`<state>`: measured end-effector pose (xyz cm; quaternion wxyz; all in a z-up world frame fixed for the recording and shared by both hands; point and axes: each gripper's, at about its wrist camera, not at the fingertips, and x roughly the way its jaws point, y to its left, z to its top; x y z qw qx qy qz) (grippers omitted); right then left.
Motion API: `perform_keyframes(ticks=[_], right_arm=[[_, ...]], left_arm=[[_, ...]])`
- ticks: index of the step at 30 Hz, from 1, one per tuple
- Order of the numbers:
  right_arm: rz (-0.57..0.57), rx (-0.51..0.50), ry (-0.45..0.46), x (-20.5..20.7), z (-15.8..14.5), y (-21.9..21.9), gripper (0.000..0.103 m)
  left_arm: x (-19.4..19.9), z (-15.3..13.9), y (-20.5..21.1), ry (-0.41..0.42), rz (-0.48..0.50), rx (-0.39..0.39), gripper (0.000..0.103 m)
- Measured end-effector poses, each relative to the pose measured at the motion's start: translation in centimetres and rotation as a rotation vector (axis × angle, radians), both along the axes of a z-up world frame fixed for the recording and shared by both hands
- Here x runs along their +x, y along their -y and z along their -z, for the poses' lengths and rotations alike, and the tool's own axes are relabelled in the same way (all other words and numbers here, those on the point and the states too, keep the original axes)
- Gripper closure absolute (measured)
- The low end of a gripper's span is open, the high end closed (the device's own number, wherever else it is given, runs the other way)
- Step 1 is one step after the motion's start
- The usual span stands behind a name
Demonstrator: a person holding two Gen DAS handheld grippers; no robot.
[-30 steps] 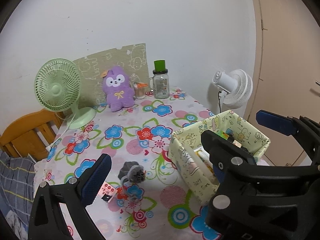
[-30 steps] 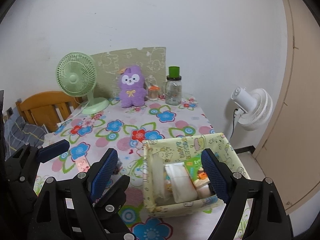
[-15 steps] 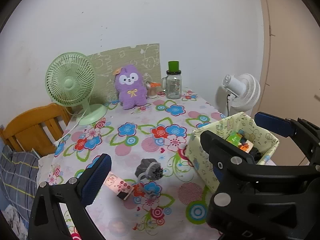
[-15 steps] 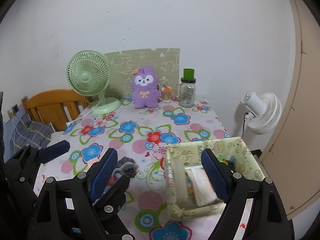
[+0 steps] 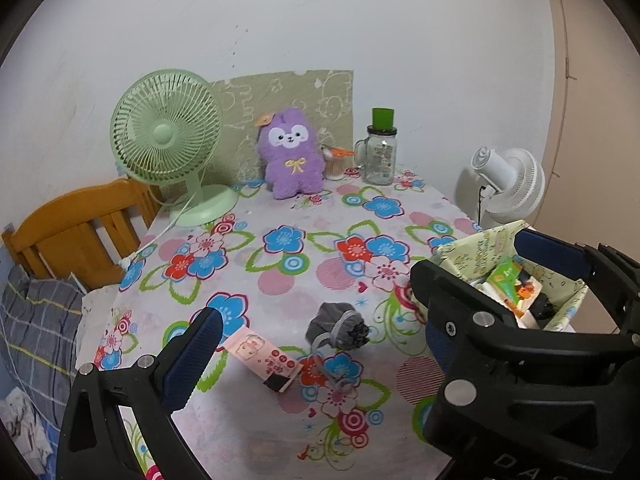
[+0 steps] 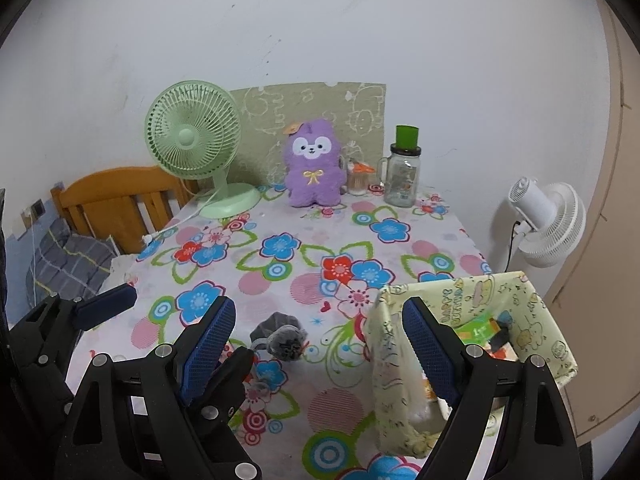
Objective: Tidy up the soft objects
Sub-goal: 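Withdraw both grippers from the basket toward the gray sock and pink pack, then grasp the gray sock with the right gripper while the left grasps the pink wipes pack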
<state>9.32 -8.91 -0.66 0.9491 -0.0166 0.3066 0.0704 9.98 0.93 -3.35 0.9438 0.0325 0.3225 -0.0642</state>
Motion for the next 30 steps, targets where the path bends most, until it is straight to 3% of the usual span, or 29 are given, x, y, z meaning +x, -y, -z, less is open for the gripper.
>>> perform_keyframes(ticks=[30], right_arm=[[-0.064,-0.044,-0.142,5.6,6.9,-3.9,0.015]], left_arm=[[5.1,6.9,-3.9,-0.164,-0.078,-0.006,0.001]])
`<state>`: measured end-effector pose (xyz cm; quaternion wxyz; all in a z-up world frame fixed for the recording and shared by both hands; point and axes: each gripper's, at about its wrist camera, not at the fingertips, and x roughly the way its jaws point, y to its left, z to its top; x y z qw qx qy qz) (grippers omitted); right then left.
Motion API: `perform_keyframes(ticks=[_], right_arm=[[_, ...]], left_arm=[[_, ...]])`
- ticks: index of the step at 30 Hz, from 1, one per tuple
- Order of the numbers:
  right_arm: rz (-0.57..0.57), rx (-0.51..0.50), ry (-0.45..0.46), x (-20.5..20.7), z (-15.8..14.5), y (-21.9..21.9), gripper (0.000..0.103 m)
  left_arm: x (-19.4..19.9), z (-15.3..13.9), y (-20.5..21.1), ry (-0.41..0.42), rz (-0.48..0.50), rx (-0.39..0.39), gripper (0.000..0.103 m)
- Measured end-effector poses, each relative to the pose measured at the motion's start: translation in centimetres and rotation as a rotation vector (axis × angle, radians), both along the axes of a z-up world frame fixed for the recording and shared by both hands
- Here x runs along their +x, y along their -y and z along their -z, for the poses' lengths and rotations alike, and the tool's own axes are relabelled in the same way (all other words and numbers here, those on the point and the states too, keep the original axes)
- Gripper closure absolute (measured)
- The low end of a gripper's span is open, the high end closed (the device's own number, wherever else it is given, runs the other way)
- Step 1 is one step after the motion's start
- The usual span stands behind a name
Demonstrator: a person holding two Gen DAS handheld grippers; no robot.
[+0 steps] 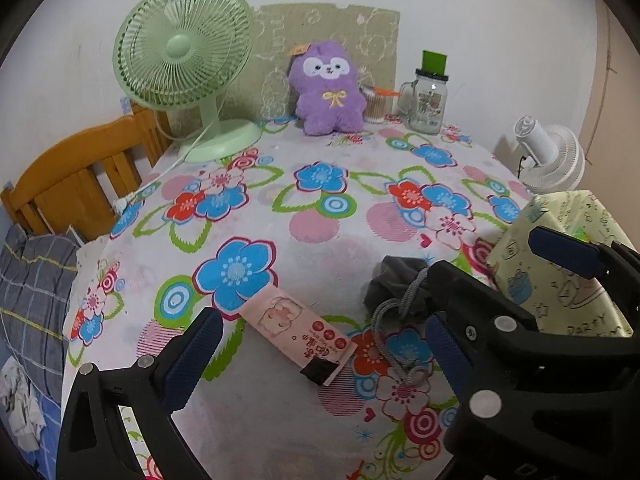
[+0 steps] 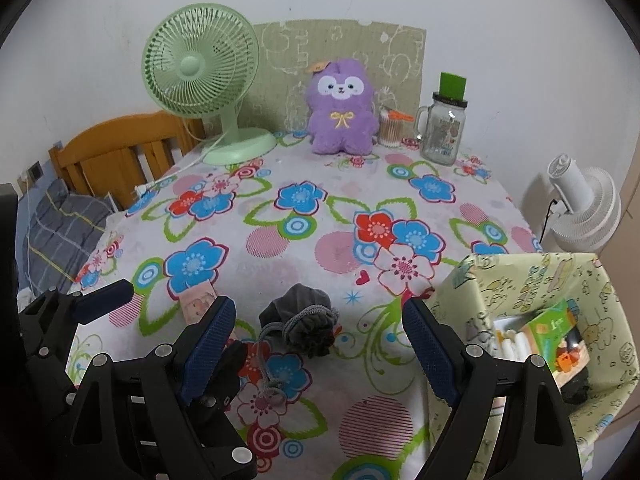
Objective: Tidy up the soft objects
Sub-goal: 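Grasp the gray sock with the right gripper while the left grasps the pink wipes pack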
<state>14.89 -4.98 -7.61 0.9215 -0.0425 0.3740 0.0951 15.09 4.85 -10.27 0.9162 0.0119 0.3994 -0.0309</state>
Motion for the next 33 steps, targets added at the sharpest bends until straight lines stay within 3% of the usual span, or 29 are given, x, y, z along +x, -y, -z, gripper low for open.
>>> perform_keyframes(ticks=[14,33], right_arm=[[-0.01,0.003,-0.094,2.5,3.9,-0.9,0.015],[-0.004,-0.012,-0.175,5.9,7.2,-1.8,0.015]], left_arm=[[1.8,3.5,-1.3,-0.087,-0.041,0.009,0.001],[4.1,5.8,-1.5,-0.16,-0.062,0.015,0.005]])
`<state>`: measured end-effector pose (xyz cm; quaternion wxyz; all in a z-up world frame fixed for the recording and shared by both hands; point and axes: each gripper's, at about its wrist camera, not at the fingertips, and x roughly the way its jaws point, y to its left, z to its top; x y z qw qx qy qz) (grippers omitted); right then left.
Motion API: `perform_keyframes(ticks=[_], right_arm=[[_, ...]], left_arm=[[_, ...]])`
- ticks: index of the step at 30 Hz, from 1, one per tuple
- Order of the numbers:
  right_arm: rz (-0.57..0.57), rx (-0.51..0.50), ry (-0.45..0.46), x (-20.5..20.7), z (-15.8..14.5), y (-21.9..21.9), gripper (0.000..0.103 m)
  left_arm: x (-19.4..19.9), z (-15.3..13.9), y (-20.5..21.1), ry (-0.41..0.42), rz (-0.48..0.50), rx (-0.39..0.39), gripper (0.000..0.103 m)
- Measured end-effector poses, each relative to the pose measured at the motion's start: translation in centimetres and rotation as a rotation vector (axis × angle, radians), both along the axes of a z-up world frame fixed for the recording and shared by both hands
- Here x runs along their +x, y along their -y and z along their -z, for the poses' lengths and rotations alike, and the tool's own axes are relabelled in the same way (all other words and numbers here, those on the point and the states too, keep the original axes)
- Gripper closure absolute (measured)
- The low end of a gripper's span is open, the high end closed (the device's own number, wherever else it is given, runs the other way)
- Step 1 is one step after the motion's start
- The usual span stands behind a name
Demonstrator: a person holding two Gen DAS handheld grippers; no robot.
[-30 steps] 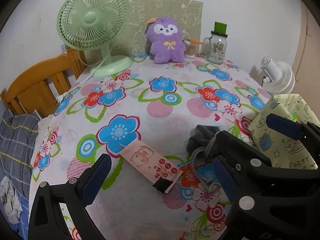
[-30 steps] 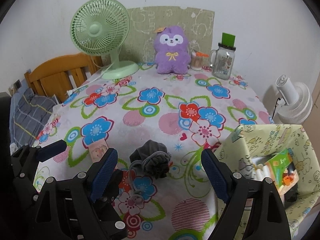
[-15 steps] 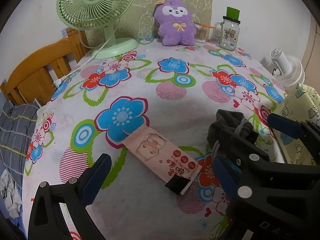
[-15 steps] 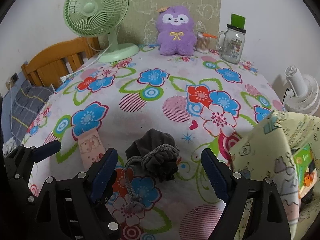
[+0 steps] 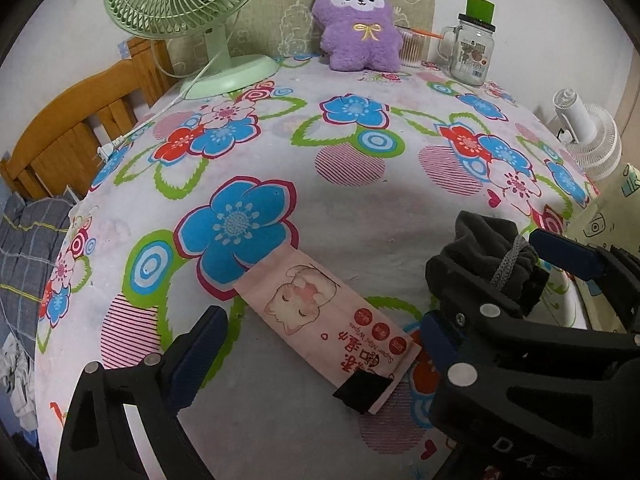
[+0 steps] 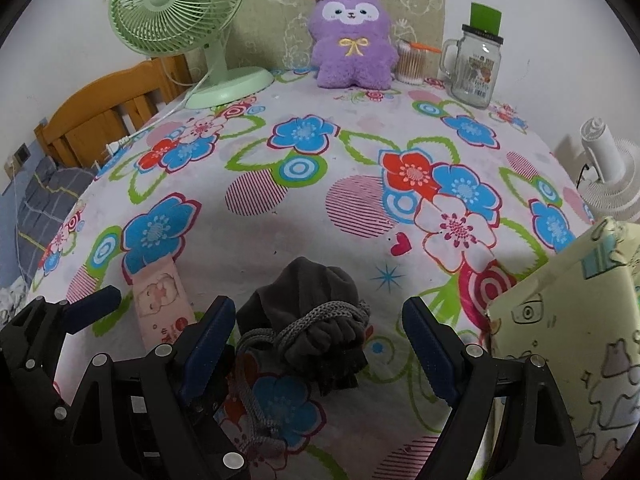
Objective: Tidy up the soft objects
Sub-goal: 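Grasp the gray sock with the right gripper while the left grasps the pink wipes pack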
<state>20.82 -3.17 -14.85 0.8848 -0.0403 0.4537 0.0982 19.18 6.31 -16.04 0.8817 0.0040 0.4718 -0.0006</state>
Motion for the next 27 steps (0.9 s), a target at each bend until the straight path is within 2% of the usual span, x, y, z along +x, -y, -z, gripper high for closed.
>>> perform_keyframes(ticks=[4,11,15,17,19,21,27], right_arm=[[0.004,0.013,-0.011,0.5,0.5,0.0,0.016],[0.012,0.056,-0.038,0.9,1.2,0.1,0.039],[0.004,0.051,-0.037,0.8,1.1,0.0,0.045],[0.003,0.048,-0.032,0.7,1.0,0.0,0.046],[0.003,0.043,-0.026,0.5,0.9,0.0,0.046],[0.003,0.04,-0.021,0.4,0.7,0.1,0.046],[0.009,0.039,-0.015,-0.3,0.4,0.5,0.046]], left_arm=[[0.2,0.1,-0.1,0.006,-0.001,-0.007,0.005],[0.2,0.1,0.0,0.015,0.011,-0.02,0.01],[0.0,-0.1,0.4,0.024,0.036,-0.029,0.021],[-0.1,-0.2,0.6,0.031,0.049,-0.032,0.032],[-0.4,-0.4,1.0,0.039,0.074,-0.035,0.052],[-0.6,-0.5,1.3,0.042,0.085,-0.039,0.062],[-1.0,-0.6,1.5,0.042,0.079,-0.028,0.063]])
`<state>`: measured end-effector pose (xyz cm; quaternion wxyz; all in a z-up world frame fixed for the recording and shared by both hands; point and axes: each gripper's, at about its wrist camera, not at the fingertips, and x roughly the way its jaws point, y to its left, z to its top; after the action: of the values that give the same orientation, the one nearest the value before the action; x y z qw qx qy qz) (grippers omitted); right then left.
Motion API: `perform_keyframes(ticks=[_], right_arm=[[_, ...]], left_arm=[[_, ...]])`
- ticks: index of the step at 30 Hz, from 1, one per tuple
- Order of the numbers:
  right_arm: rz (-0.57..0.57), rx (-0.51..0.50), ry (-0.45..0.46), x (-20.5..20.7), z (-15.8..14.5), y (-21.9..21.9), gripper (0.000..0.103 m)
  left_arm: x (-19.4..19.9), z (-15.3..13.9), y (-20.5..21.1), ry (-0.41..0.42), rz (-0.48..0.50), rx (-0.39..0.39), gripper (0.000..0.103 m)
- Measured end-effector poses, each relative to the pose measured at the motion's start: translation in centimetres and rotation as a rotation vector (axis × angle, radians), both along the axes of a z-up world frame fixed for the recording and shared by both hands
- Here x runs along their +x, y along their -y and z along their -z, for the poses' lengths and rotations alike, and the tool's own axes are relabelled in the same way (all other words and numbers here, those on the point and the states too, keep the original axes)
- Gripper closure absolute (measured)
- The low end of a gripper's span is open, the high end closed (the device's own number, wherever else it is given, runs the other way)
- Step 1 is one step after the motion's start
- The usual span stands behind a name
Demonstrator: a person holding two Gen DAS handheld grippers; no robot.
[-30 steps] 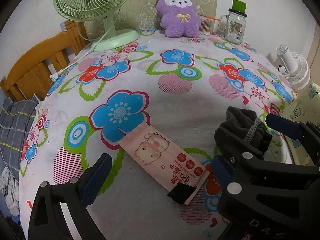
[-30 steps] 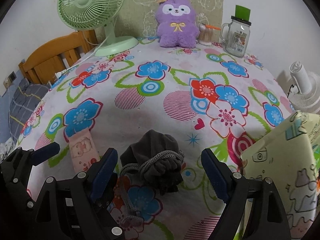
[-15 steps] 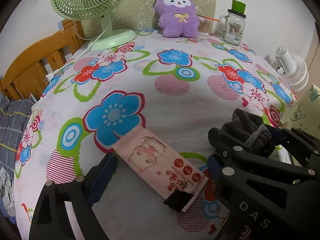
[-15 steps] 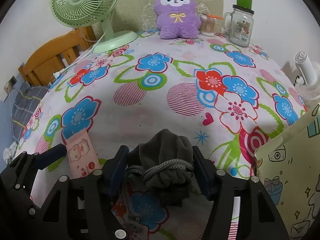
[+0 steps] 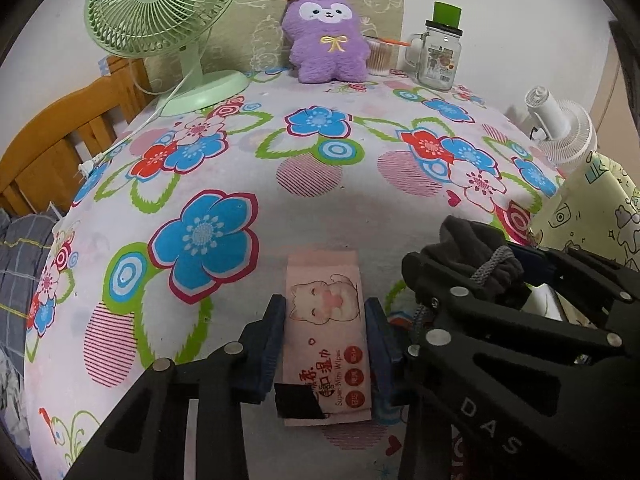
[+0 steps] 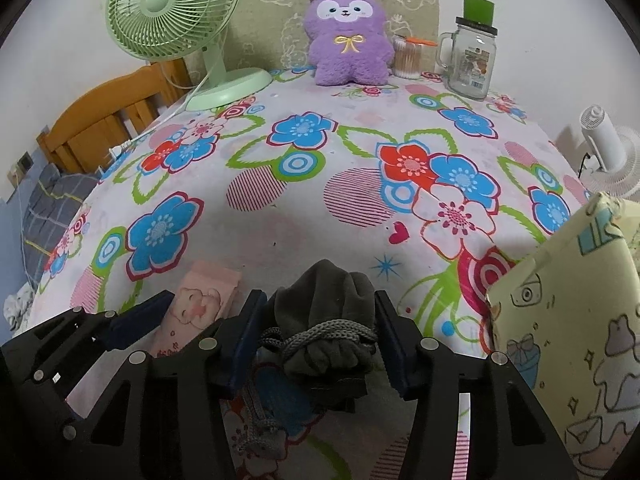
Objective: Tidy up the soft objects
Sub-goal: 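Grasp the gray sock with the right gripper while the left grasps the pink wipes pack, then lift and carry the gray sock with the right gripper while the left carries the pink pack to the basket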
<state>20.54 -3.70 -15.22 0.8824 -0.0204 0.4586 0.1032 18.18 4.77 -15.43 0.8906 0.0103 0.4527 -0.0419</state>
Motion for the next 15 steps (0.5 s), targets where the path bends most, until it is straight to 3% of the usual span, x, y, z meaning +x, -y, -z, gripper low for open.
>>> perform_keyframes(ticks=[15], right_arm=[[0.019,0.004,0.034,-2.3,-1.4,1.1,0.047]], left_arm=[[-2.0,-1.6,1.3,0.032,0.01,0.015,0.063]])
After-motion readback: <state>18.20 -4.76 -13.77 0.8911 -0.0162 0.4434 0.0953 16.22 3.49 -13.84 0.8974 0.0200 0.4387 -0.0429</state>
